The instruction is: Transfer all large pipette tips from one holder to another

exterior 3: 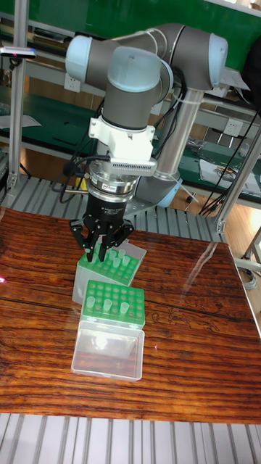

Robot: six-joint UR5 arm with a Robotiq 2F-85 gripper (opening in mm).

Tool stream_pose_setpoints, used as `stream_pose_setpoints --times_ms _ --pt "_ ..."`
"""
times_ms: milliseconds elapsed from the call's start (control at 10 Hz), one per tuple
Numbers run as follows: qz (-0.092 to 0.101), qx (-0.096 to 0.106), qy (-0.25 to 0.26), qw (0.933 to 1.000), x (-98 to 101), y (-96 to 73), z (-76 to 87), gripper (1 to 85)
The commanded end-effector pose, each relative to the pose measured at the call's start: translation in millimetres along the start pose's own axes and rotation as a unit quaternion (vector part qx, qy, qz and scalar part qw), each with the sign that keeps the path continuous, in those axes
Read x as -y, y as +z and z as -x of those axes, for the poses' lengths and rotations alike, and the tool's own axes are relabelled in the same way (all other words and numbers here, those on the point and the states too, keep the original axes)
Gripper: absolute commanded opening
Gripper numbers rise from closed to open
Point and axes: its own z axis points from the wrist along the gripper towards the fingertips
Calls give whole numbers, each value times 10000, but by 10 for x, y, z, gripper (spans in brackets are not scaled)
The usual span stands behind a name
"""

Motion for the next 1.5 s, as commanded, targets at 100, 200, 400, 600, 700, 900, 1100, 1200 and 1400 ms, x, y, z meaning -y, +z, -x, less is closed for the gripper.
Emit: stream_pose_setpoints --times_ms 100,200,400,600,700,900,1100,1200,1400 --pt "63 32 48 10000 -39 0 -6 283" --pt "48 27 47 10000 -32 1 -9 283" --pt "26 20 47 10000 -17 0 -13 283" --pt "-32 2 46 10000 21 9 -18 280" --pt "-47 -2 46 10000 29 19 -19 280" --pt "-47 -2 30 10000 30 59 -16 280" --pt "-23 -3 38 10000 9 72 -23 280" --pt "-28 -12 38 10000 12 75 -28 277" --pt "-13 -8 62 10000 5 79 -30 257"
